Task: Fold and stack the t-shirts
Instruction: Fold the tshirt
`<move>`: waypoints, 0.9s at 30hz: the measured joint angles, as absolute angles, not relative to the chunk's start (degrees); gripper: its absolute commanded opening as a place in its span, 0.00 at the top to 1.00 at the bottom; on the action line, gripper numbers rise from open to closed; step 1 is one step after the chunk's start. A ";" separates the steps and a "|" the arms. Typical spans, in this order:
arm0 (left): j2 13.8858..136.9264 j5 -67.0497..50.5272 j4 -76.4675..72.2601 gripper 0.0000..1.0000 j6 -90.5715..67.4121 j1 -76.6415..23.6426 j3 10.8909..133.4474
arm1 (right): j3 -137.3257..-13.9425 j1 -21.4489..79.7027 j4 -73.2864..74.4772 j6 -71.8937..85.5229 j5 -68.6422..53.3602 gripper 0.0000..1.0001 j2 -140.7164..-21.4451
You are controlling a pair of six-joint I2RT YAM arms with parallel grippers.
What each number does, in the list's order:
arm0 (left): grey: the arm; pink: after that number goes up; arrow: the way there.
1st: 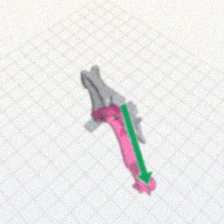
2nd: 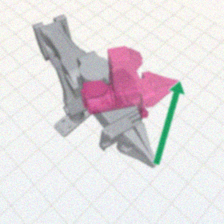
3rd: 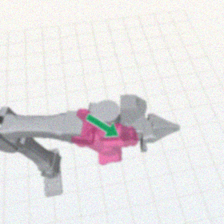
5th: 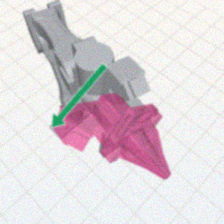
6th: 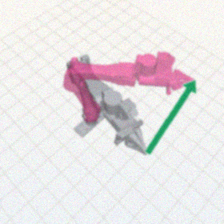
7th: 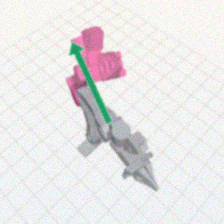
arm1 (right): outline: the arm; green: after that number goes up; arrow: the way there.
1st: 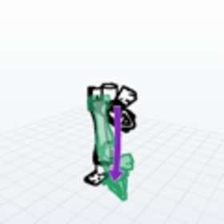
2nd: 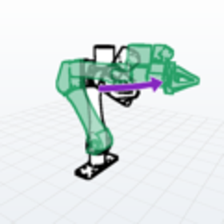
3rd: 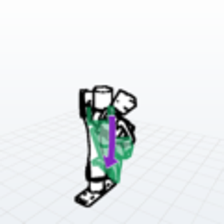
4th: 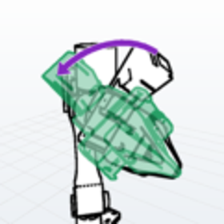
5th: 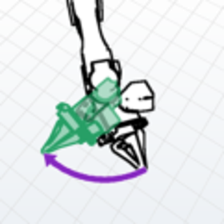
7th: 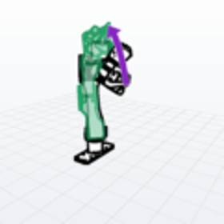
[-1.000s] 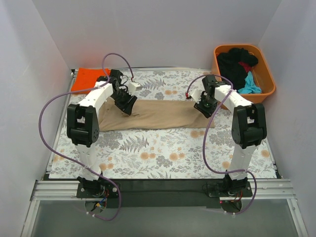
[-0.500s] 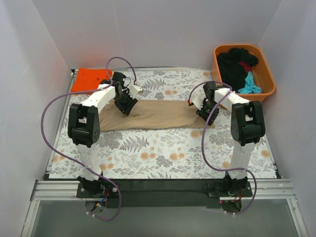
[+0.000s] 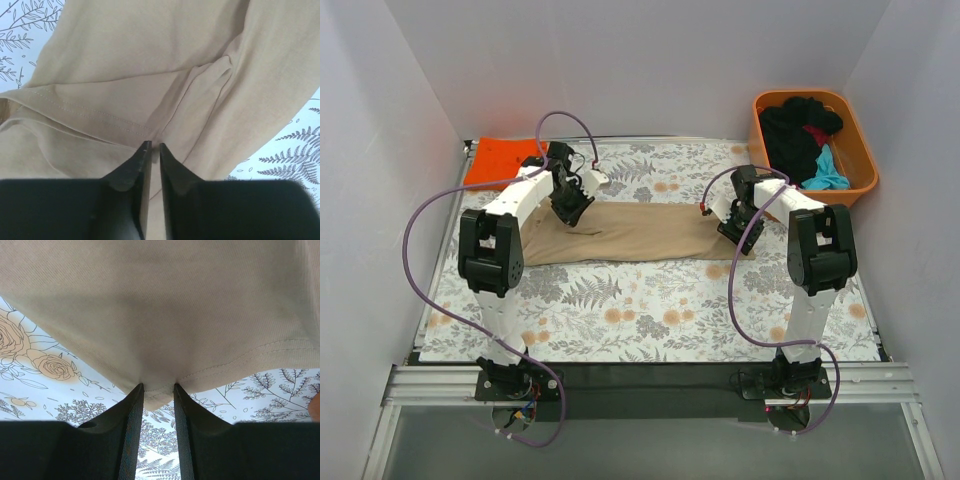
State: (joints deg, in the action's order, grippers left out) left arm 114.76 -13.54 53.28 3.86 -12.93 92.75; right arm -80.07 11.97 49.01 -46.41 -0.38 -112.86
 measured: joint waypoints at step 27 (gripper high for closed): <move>124.95 -14.13 54.68 1.00 4.16 -16.08 108.99 | -80.05 11.94 49.01 -46.68 -0.36 0.69 -112.79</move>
State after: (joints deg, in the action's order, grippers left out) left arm 124.95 -14.13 54.68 4.16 -16.08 108.99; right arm -80.05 11.94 49.01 -46.68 -0.36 -112.79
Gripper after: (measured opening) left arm 0.014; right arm 0.311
